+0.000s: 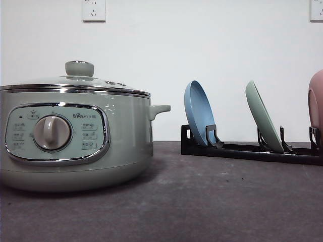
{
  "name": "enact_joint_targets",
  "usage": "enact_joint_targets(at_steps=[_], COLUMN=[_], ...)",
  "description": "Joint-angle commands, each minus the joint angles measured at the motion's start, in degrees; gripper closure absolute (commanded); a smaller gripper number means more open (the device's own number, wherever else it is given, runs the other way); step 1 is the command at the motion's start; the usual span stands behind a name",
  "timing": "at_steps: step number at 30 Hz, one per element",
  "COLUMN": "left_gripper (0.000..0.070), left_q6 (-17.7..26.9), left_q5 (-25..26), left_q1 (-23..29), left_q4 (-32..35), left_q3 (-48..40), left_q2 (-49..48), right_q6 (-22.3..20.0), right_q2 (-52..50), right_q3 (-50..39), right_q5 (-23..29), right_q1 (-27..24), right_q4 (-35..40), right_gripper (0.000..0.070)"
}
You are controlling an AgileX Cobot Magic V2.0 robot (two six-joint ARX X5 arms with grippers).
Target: Transfer potato from steamer to green plate
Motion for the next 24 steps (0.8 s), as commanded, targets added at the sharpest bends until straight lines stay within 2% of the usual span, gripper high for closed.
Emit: enact_joint_targets(at_steps=[1, 6, 9, 11, 13, 14, 15, 17, 24], left_gripper=[0.0697, 0.0694, 0.062, 0.0482, 0.0304, 0.0231, 0.017, 0.0129, 0.0128], left_q6=[3.8, 3.9, 3.8, 3.6, 3.6, 3.6, 3.6, 3.5, 2.3], left_q5=[0.8, 0.8, 0.8, 0.8, 0.8, 0.8, 0.8, 0.8, 0.8], left_q1=[-0.6, -1.6, -1.6, -1.6, -1.6, -1.6, -1.6, -1.6, -1.6], left_q4=[-0.5, -0.6, -0.6, -0.6, -0.6, -0.6, -0.6, -0.6, -0.6], left_q3=[1.7, 1.7, 1.7, 1.7, 1.7, 1.7, 1.7, 1.7, 1.7], left_q2=[0.3, 0.1, 0.1, 0.1, 0.1, 0.1, 0.1, 0.1, 0.1], right_q6=[-3.3, -3.6, -3.5, -3.2, -2.8, -2.6, -2.5, -2.5, -2.5], right_q2=[0.7, 0.8, 0.8, 0.9, 0.9, 0.9, 0.9, 0.9, 0.9], right_q3=[2.0, 2.7, 2.7, 2.7, 2.7, 2.7, 2.7, 2.7, 2.7], right_q5=[-0.4, -0.3, -0.3, -0.3, -0.3, -0.3, -0.2, 0.0, 0.1], right_q1=[0.1, 0.1, 0.1, 0.1, 0.1, 0.1, 0.1, 0.1, 0.1], right_q4=[-1.7, -2.9, -2.9, -2.9, -2.8, -2.8, -2.8, -2.8, -2.8], right_gripper=[0.0696, 0.0694, 0.067, 0.0499, 0.0265, 0.0192, 0.0165, 0.0165, 0.0165])
